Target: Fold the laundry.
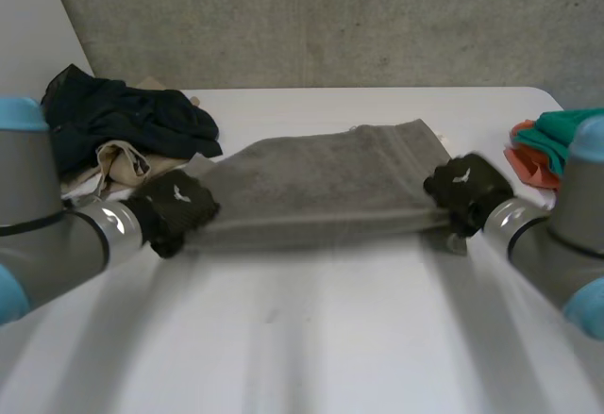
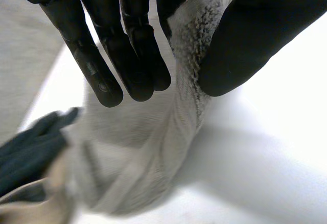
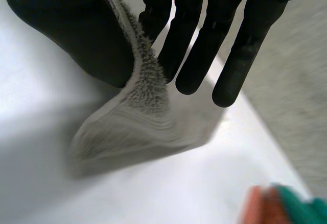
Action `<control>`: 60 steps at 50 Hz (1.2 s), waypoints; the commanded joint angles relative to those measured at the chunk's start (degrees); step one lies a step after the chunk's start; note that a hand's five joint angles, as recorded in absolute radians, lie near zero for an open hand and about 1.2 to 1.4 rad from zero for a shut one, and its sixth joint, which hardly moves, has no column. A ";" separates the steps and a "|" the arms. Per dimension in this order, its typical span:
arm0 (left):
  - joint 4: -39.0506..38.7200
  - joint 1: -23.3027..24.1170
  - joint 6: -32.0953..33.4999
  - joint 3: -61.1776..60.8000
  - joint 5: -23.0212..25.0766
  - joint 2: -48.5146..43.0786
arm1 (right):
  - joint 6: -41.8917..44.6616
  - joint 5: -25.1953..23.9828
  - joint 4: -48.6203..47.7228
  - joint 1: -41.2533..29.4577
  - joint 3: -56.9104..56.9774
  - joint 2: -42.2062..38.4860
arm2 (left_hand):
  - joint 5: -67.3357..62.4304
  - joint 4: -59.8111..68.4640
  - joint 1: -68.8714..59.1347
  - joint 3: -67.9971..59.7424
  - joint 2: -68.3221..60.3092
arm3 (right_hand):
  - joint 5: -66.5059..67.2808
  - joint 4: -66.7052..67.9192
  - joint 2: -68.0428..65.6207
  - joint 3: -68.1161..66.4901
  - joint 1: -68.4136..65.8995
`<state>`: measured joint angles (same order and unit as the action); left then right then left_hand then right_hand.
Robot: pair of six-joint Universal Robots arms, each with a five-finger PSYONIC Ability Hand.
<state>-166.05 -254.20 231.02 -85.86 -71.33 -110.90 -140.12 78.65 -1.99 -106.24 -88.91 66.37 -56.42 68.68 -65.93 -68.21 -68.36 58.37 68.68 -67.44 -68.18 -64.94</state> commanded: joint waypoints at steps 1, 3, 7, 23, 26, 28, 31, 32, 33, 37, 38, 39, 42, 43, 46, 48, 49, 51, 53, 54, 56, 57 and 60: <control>-2.00 2.04 -11.98 -1.42 -12.41 17.45 | 4.33 1.16 10.95 2.35 5.76 14.91 | -13.58 11.32 -14.07 -11.79 -11.64 | 11.63 11.32 -12.56 -11.82 -15.06; -3.49 3.00 -16.82 -1.42 -16.46 23.87 | 4.07 0.90 13.33 3.58 9.45 20.36 | -13.58 11.32 -14.07 -11.79 -11.64 | 11.63 11.32 -12.56 -11.82 -15.06; -5.69 4.15 -22.19 -1.68 -19.37 31.00 | 2.31 0.02 16.67 4.37 14.99 24.42 | -13.58 11.32 -14.07 -11.79 -11.64 | 11.63 11.32 -12.56 -11.82 -15.06; -11.57 5.20 -23.43 5.60 -26.93 -0.52 | 7.50 4.49 28.45 2.35 26.67 -5.45 | -13.58 11.32 -14.07 -11.79 -11.64 | 11.63 11.32 -12.56 -11.82 -15.06; -18.23 5.38 -23.34 14.63 -25.88 -7.03 | 5.57 7.74 25.39 0.60 34.30 -12.21 | -13.58 11.32 -14.07 -11.79 -11.64 | 11.63 11.32 -12.56 -11.82 -15.06; -22.38 5.38 -23.51 18.43 -24.56 -8.54 | 4.08 7.93 22.84 0.07 37.92 -14.07 | -13.58 11.32 -14.07 -11.79 -11.64 | 11.63 11.32 -12.56 -11.82 -15.06; -30.72 5.55 -24.04 24.59 -23.07 -9.51 | 0.65 8.01 15.55 -0.64 44.51 -15.31 | -13.58 11.32 -14.07 -11.79 -11.64 | 11.63 11.32 -12.56 -11.82 -15.06; -33.00 5.56 -24.30 25.64 -22.89 -9.51 | -0.40 8.01 12.83 -0.72 45.83 -15.05 | -13.58 11.32 -14.07 -11.79 -11.64 | 11.63 11.32 -12.56 -11.82 -15.06; -37.73 5.64 -24.65 27.22 -22.97 -9.25 | -2.50 8.10 6.89 -0.73 47.24 -14.26 | -13.58 11.32 -14.07 -11.79 -11.64 | 11.63 11.32 -12.56 -11.82 -15.06; -48.37 5.56 -26.15 28.11 -25.42 -7.41 | -7.00 8.45 -11.85 -0.03 45.07 -9.52 | -13.58 11.32 -14.07 -11.79 -11.64 | 11.63 11.32 -12.56 -11.82 -15.06; -49.89 5.47 -26.32 28.11 -26.04 -6.96 | -7.61 8.63 -15.72 0.33 44.10 -8.46 | -13.58 11.32 -14.07 -11.79 -11.64 | 11.63 11.32 -12.56 -11.82 -15.06; -51.99 5.38 -26.41 27.85 -27.27 -6.17 | -7.71 8.28 -22.28 0.94 42.09 -6.71 | -13.58 11.32 -14.07 -11.79 -11.64 | 11.63 11.32 -12.56 -11.82 -15.06; -51.93 5.12 -26.68 26.54 -29.03 -4.68 | -7.36 7.84 -28.05 1.56 39.18 -4.59 | -13.58 11.32 -14.07 -11.79 -11.64 | 11.63 11.32 -12.56 -11.82 -15.06; -50.62 4.94 -26.94 25.05 -29.91 -3.45 | -7.18 7.06 -28.15 1.99 37.77 -3.71 | -13.58 11.32 -14.07 -11.79 -11.64 | 11.63 11.32 -12.56 -11.82 -15.06; -48.07 4.94 -27.73 22.15 -30.53 -2.04 | -7.18 5.47 -26.58 2.17 35.48 -2.74 | -13.58 11.32 -14.07 -11.79 -11.64 | 11.63 11.32 -12.56 -11.82 -15.06; -46.04 5.12 -28.61 18.02 -30.45 -0.46 | -7.18 4.41 -23.86 2.17 32.94 -2.04 | -13.58 11.32 -14.07 -11.79 -11.64 | 11.63 11.32 -12.56 -11.82 -15.06; -45.69 5.20 -28.87 16.62 -30.36 0.07 | -7.18 4.15 -22.98 2.17 31.88 -1.69 | -13.58 11.32 -14.07 -11.79 -11.64 | 11.63 11.32 -12.56 -11.82 -15.06; -45.07 5.55 -29.58 11.70 -30.01 1.12 | -7.01 3.45 -19.73 2.26 28.37 -1.33 | -13.58 11.32 -14.07 -11.79 -11.64 | 11.63 11.32 -12.56 -11.82 -15.06; -45.07 5.99 -29.67 8.27 -29.66 1.74 | -6.92 3.09 -17.79 2.09 25.82 -1.24 | -13.58 11.32 -14.07 -11.79 -11.64 | 11.63 11.32 -12.56 -11.82 -15.06; -45.07 6.43 -29.75 4.95 -29.65 2.09 | -6.92 2.57 -15.78 2.09 23.11 -1.33 | -13.58 11.32 -14.07 -11.79 -11.64 | 11.63 11.32 -12.56 -11.82 -15.06; -44.80 6.78 -29.75 1.41 -29.74 2.18 | -6.92 1.78 -14.01 2.09 20.20 -1.77 | -13.58 11.32 -14.07 -11.79 -11.64 | 11.63 11.32 -12.56 -11.82 -15.06; -44.72 6.87 -29.75 -0.17 -29.83 2.10 | -6.83 1.43 -13.31 2.09 18.70 -2.21 | -13.58 11.32 -14.07 -11.79 -11.64 | 11.63 11.32 -12.56 -11.82 -15.06; -44.10 7.93 -29.40 -6.67 -30.88 1.40 | -6.22 0.37 -11.54 2.09 13.43 -4.66 | -13.58 11.32 -14.07 -11.79 -11.64 | 11.63 11.32 -12.56 -11.82 -15.06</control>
<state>-210.88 -247.80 201.33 -81.33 -101.40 -108.94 -147.04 80.87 -18.44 -104.04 -66.40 64.81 -56.43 68.74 -65.94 -68.58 -68.58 59.27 68.68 -67.44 -68.40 -64.94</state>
